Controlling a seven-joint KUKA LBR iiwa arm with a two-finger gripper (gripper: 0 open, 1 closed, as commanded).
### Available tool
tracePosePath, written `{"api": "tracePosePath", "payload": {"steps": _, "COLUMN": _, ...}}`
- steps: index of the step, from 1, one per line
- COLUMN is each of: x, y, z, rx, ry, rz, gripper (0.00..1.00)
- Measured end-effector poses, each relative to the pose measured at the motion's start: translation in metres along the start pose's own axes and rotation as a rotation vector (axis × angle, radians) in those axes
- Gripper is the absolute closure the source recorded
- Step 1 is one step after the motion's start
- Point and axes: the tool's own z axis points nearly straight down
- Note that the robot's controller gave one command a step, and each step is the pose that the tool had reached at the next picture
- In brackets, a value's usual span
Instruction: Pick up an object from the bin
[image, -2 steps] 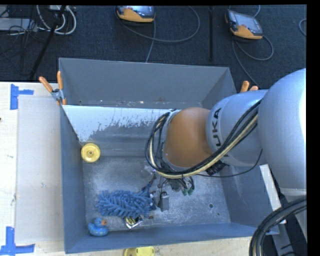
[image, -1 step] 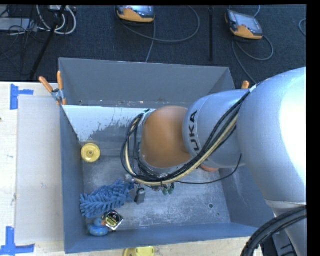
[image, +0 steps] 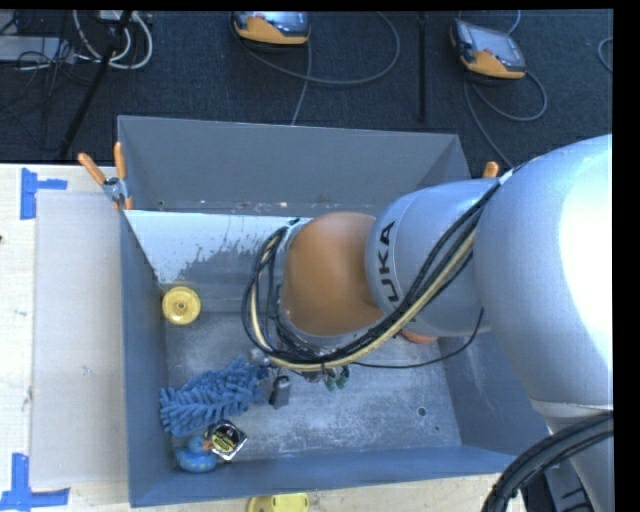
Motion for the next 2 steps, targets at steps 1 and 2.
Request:
{"api": "tracePosePath", "payload": {"steps": 1, "x": -0.0001, "y": 0.0045, "z": -0.1125, "rx": 0.003, "ry": 0.010, "rz": -0.022, "gripper": 1.00}}
{"api": "tracePosePath", "payload": {"steps": 2, "x": -0.0001, "y": 0.0044, "z": -0.1124, "rx": 0.003, "ry": 0.011, "rz": -0.022, "gripper": 1.00}}
